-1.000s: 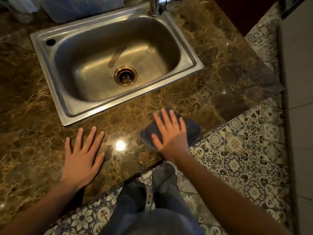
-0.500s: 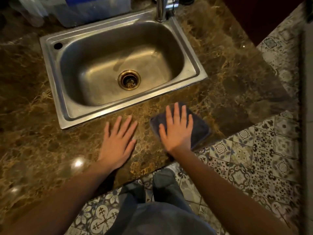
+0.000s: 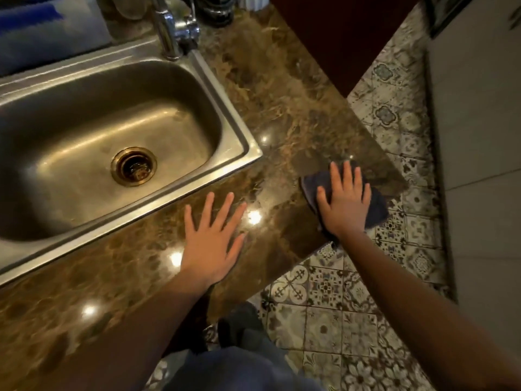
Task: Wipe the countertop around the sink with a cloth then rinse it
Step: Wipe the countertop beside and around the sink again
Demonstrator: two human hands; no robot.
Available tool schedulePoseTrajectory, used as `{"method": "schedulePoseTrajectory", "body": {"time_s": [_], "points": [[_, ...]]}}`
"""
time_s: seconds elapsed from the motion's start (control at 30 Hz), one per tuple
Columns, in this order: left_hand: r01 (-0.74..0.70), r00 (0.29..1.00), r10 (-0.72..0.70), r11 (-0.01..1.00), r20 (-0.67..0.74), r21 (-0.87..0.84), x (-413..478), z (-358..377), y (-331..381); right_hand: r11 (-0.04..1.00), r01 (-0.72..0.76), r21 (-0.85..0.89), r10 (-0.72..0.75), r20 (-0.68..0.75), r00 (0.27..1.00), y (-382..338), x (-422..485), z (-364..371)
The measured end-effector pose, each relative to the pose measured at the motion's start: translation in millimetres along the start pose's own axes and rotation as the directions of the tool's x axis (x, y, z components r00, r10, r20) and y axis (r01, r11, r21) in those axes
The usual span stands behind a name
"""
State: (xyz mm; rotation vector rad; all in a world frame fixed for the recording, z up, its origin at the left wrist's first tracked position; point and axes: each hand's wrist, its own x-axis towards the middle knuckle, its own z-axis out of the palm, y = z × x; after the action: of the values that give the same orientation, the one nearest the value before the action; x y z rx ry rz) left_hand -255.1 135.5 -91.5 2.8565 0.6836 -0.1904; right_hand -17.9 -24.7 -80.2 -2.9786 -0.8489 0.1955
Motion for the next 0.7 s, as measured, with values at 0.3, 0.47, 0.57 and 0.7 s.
{"method": "schedulePoseTrajectory", "body": {"time_s": [0.3,0.47,0.57,0.7], "points": [[0.02,1.0,-0.02,1.0,0.006,-0.013,2,-2,1,0.998,-0.064,0.0,0.064,0.004,0.998,-70,44,-3],[0.073,0.997,-0.075,0.994,-0.021,-0.076,3,-2,0,0.939,0.343,0.023,-0.344,0.081,0.936,-119,-36,12],[0.085,0.996,-0.089,0.99,-0.03,-0.114,3,-3,1,0.875,0.483,0.037,-0.484,0.104,0.869,-97,-59,15],[0.089,0.995,-0.093,0.991,-0.029,-0.104,4,-2,1,0.86,0.511,0.009,-0.509,0.111,0.854,-55,-31,5]]}}
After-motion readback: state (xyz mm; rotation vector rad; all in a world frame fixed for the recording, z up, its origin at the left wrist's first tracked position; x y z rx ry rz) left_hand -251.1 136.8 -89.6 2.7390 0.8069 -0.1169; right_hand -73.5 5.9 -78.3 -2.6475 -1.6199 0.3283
